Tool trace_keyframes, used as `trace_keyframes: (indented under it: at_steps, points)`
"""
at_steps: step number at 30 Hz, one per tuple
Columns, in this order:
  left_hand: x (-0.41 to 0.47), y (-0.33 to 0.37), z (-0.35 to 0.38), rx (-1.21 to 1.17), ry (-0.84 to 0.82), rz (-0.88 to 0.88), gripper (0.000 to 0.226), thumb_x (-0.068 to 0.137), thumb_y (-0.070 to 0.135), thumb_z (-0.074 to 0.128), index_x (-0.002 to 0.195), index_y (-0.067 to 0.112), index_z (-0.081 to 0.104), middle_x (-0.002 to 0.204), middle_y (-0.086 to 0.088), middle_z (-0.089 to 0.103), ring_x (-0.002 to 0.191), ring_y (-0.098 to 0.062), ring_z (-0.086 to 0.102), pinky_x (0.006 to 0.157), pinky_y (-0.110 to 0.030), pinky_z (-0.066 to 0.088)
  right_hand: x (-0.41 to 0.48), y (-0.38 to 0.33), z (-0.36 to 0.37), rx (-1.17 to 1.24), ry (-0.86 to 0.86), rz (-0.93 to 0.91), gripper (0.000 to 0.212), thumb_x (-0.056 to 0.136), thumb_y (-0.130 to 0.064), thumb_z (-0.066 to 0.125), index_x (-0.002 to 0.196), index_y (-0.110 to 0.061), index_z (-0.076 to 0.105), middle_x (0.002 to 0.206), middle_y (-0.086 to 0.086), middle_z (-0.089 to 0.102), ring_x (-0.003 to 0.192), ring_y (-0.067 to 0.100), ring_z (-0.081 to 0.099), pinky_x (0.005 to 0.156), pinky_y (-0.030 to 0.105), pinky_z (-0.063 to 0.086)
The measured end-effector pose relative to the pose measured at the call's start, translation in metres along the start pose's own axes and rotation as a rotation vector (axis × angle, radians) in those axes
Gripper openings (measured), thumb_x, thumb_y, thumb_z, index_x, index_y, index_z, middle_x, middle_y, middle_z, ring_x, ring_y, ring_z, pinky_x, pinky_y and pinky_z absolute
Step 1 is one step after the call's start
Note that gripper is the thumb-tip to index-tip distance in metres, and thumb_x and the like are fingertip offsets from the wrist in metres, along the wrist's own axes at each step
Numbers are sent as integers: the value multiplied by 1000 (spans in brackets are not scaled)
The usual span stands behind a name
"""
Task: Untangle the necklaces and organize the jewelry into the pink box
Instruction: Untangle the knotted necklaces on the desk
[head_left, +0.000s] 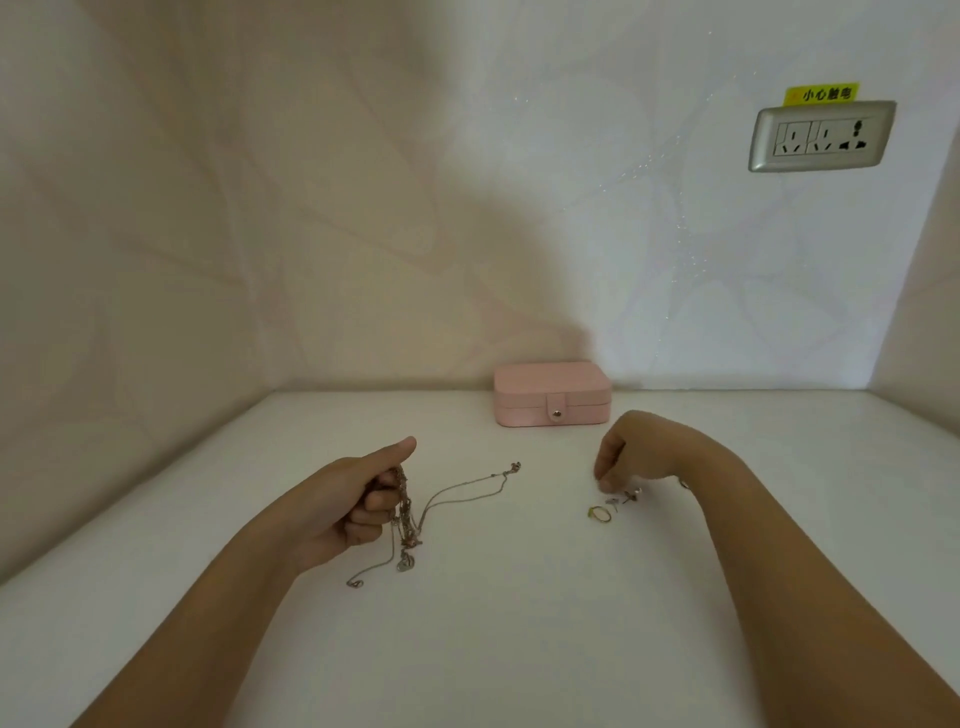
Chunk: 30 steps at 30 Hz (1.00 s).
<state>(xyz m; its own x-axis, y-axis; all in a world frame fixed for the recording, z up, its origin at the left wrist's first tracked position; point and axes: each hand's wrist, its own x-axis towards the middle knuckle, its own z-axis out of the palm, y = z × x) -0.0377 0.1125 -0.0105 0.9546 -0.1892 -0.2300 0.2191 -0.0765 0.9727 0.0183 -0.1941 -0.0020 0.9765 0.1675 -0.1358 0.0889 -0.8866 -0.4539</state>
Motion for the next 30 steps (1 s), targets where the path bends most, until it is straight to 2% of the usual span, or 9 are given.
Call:
trace_keyframes:
  at_steps: [3,6,8,9,14,17,21,27,30]
  points:
    - [-2,1,0,13,-8,9,42,73,43,66,66,21,32,51,4,22,43,-9,15,38,-18,15,1,-18,8,169,-2,-113,10,79,-23,76,78,-16,69,76,-1,67,64,7,57,60,18,44]
    - [-2,2,-1,-21,-15,16,36,79,35,63,63,21,34,49,5,22,41,-8,15,37,-18,14,-7,-37,14,429,-308,-154,18,92,-24,62,85,-8,67,71,2,65,56,10,58,56,19,48]
    - [-1,2,-1,-62,-21,19,34,86,28,59,60,20,39,47,6,22,38,-7,16,36,-18,14,-10,-41,16,418,-477,-112,24,96,-24,55,87,-5,66,72,7,66,56,13,61,55,21,51]
    - [-1,2,-1,-82,-27,21,34,86,26,58,58,20,40,46,7,21,37,-7,16,36,-18,14,-10,-41,17,367,-491,-76,25,97,-25,54,87,-5,65,73,8,66,56,14,62,55,21,52]
    - [-5,4,1,-152,-91,42,34,76,22,57,55,21,30,42,8,19,33,-5,15,35,-18,14,-5,-36,15,86,-142,55,30,93,-30,59,74,-8,62,66,5,62,48,12,54,46,16,45]
    - [-6,5,3,-165,-118,45,32,75,23,58,55,21,34,42,8,20,33,-5,16,35,-18,14,-9,-50,22,257,17,-165,20,85,-28,71,77,-10,66,63,-4,63,51,8,56,50,14,46]
    - [-6,5,8,-133,-145,54,33,77,25,57,60,21,29,42,8,20,34,-5,15,35,-17,14,-26,-95,44,503,-52,-500,10,77,-19,78,85,-18,73,68,-12,69,64,5,62,62,17,49]
    - [-7,7,12,-150,-173,92,26,79,26,55,60,18,39,44,6,24,36,-6,18,37,-18,15,-29,-107,64,600,-11,-491,5,76,-16,79,76,-15,75,62,-4,67,58,4,61,59,14,48]
    - [-8,8,12,-171,-159,97,25,78,27,56,63,18,38,46,6,25,37,-6,18,41,-19,13,-29,-106,63,643,36,-501,3,77,-15,78,76,-14,75,67,6,69,62,8,60,65,20,49]
